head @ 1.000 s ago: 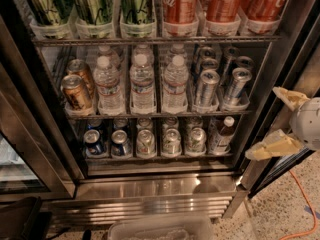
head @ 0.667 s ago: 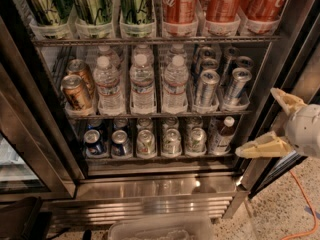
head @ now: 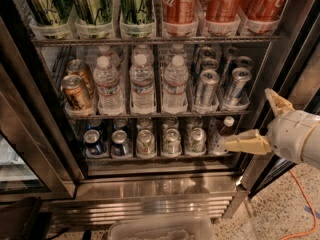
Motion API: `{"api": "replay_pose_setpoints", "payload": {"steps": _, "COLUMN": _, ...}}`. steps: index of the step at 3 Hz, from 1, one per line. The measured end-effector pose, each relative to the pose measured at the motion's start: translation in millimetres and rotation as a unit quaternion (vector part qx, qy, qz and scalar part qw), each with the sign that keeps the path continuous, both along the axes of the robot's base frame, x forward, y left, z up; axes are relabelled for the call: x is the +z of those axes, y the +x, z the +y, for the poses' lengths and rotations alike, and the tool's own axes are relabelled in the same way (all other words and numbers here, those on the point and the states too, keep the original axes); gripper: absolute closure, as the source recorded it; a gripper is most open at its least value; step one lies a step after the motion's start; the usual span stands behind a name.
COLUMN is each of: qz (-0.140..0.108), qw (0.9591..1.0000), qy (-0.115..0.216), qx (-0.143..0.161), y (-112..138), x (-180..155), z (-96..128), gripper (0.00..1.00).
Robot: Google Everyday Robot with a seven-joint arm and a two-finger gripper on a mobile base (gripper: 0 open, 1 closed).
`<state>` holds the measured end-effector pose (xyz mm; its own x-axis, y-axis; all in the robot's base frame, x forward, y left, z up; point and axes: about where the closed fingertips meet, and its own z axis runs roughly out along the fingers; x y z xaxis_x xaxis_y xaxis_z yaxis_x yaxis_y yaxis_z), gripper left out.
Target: Pick redbull can from middle shelf of fridge
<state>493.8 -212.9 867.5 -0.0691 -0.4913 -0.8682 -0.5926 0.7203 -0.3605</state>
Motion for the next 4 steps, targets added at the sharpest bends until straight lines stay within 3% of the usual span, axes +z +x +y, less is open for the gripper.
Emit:
{"api": "replay_pose_setpoints", "payload": {"steps": 2, "qz": -0.011, "qw": 0.9963, "qy": -0.005, "qx": -0.085, "y": 15.0, "x": -5.9, "z": -1.4, "gripper": 0.0}}
{"api": "replay_pose_setpoints", "payload": {"steps": 3, "qz": -0.004, "qw": 0.9943, "qy": 0.002, "qx": -0.106, "y": 21.9, "x": -8.6, "z": -8.2, "gripper": 0.0}}
{"api": "replay_pose_setpoints", "payload": {"steps": 4, "qz": -0.004, "qw": 0.9944, "qy": 0.002, "qx": -0.106, "y": 22.0, "x": -8.6, "z": -7.9, "gripper": 0.0}}
